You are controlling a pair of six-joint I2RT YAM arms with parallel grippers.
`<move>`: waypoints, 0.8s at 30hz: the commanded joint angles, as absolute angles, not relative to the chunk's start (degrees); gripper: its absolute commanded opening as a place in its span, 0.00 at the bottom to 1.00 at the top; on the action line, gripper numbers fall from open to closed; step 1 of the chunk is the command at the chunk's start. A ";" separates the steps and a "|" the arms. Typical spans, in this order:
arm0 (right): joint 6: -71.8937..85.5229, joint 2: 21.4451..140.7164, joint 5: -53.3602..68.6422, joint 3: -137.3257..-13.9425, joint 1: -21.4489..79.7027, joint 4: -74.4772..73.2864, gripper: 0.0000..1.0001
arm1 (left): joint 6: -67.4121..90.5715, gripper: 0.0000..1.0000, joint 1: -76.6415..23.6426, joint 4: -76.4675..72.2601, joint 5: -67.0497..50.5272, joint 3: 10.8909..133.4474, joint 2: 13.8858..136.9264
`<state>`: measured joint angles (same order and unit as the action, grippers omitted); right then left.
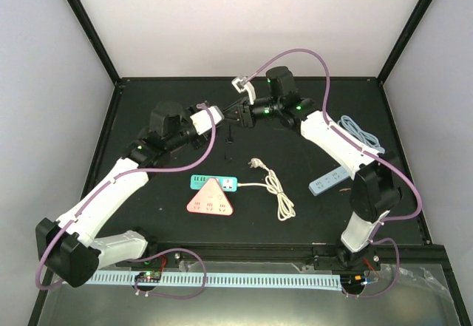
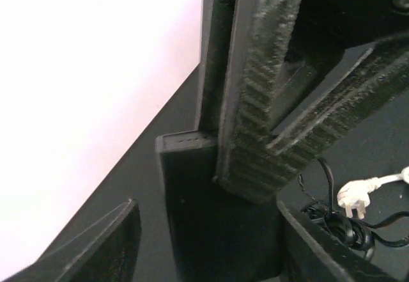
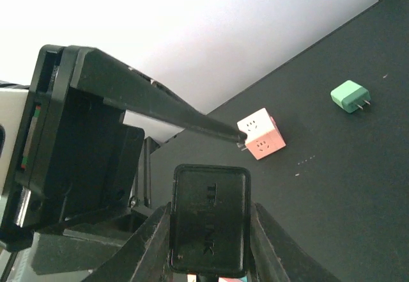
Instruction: Pull the plug off the socket
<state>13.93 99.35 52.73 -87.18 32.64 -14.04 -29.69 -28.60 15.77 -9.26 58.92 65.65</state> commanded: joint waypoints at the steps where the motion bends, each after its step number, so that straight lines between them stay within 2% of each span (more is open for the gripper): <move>1: 14.53 98.06 53.81 -87.96 33.64 -12.33 0.02 | -29.87 0.52 -28.95 14.49 -8.48 61.60 66.62; 4: 14.38 98.17 53.72 -88.47 33.77 -12.97 0.04 | -29.90 0.34 -28.92 14.29 -6.92 61.43 66.56; 6: 13.75 98.01 53.71 -88.77 33.74 -13.62 0.08 | -30.16 0.26 -28.91 14.02 -6.44 60.83 66.21; 8: 12.68 97.92 53.75 -89.57 33.62 -14.72 0.18 | -30.51 0.20 -28.90 13.54 -5.81 59.92 65.55; 9: 12.13 97.79 53.72 -90.07 33.56 -15.24 0.27 | -30.58 0.17 -28.83 13.34 -5.33 59.46 65.36; 12: 11.67 97.23 53.88 -91.20 32.58 -16.08 0.51 | -30.64 0.14 -27.52 14.10 -4.75 59.32 65.29; 15: 11.53 96.28 53.75 -91.60 31.09 -16.15 0.69 | -30.76 0.12 -24.81 15.07 -4.92 59.75 66.28; 18: 11.36 95.83 54.18 -92.07 29.17 -16.56 0.78 | -30.71 0.11 -21.22 17.55 -5.25 61.50 69.34; 24: 9.24 94.01 53.57 -90.66 26.61 -17.83 0.85 | -29.12 0.08 -12.08 23.49 -8.68 67.34 78.41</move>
